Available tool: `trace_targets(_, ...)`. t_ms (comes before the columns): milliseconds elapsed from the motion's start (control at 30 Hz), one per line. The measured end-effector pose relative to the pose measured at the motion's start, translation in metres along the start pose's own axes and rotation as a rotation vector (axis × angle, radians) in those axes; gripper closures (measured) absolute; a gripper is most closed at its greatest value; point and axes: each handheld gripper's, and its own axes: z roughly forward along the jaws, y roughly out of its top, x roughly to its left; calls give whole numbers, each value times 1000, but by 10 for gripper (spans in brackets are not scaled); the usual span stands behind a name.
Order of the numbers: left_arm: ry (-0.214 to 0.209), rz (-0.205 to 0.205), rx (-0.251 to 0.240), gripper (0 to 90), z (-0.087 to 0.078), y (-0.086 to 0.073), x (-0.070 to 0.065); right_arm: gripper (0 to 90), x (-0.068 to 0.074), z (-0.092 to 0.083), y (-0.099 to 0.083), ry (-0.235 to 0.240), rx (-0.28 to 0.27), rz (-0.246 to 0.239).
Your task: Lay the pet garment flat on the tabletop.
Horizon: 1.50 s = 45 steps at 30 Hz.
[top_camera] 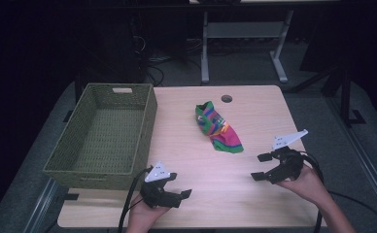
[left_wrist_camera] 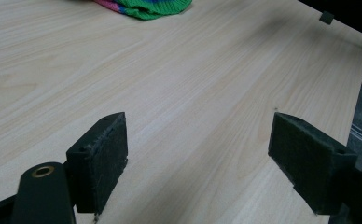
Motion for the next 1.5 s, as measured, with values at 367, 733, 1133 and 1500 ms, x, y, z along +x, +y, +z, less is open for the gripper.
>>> trace_targets(367, -3, -11, -4, 194, 0, 0, -1, 148, -9, 4, 21, 1, 24, -13)
trace_targets(733, -4, 1, -3, 199, 0, 1, -1, 148, -14, 11, 46, 1, 58, -43)
trace_targets(1133, -10, -8, -10, 199, -1, 1, 0, 149, -27, 28, 79, -6, 86, -65)
trace_targets(1500, -8, -1, -11, 199, -1, 2, -1, 150, -41, 38, 98, -12, 93, -55)
